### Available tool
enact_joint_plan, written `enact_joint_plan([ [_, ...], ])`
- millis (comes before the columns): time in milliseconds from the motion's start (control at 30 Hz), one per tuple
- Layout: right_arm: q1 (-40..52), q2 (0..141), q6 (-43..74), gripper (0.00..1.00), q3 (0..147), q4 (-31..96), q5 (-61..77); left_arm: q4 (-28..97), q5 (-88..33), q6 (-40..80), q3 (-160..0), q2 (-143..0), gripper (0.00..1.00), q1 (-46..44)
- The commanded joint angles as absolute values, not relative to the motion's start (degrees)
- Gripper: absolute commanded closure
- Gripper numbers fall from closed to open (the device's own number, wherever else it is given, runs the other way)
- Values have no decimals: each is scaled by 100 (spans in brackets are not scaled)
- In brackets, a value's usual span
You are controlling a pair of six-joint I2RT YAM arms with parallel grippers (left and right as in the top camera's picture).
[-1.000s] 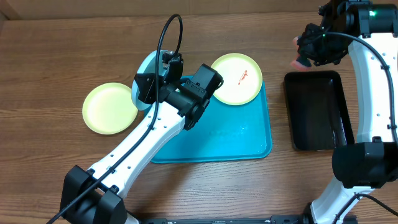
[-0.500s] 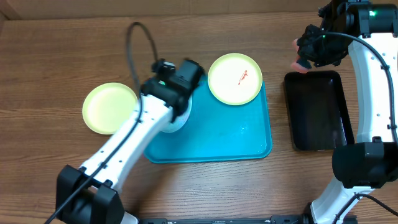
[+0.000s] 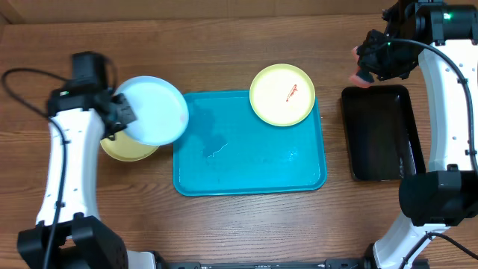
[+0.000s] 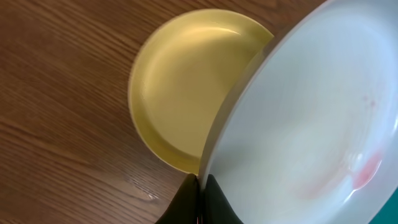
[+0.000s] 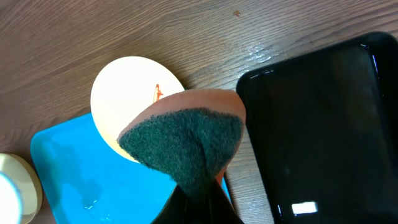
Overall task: Clean dirty plates on tray and stack at the side
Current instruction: 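Place the light-blue plate onto the cream plate with left gripper, then move left gripper to the remaining cream plate on the tray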
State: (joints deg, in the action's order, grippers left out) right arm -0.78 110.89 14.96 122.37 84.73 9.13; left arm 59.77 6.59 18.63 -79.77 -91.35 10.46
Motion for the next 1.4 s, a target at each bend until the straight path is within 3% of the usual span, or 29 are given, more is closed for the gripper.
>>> enact_joint_plan([
  [0, -115, 11000, 1452, 96, 12379, 8458, 904, 5769, -270, 1667, -7865, -9120, 96, 1951],
  [167, -115, 11000, 1452, 96, 12379, 8458, 904, 5133, -631, 1664, -7284, -9266, 96, 2709],
  [633, -115, 11000, 1452, 96, 12379, 8501, 906, 4211, -694, 1981, -6785, -10506, 96, 2777],
  [667, -115, 11000, 1452, 96, 12379, 8499, 904, 4211, -681, 1933, -6788, -10508, 89, 2777],
  [733, -115, 11000, 1452, 96, 12379, 8499, 906, 4213, -666, 1809, -6810, -10503, 65, 2777],
  [867, -115, 11000, 1452, 96, 12379, 8503, 906, 4322, -666, 1603, -6919, -10473, 44, 2777],
  [1133, -115, 11000, 1452, 96, 12379, 8517, 904, 5356, -1009, 1072, -8173, -10186, 41, 2665],
  [1367, -115, 11000, 1452, 96, 12379, 8503, 906, 5835, -1828, 760, -8827, -10110, 37, 1673],
])
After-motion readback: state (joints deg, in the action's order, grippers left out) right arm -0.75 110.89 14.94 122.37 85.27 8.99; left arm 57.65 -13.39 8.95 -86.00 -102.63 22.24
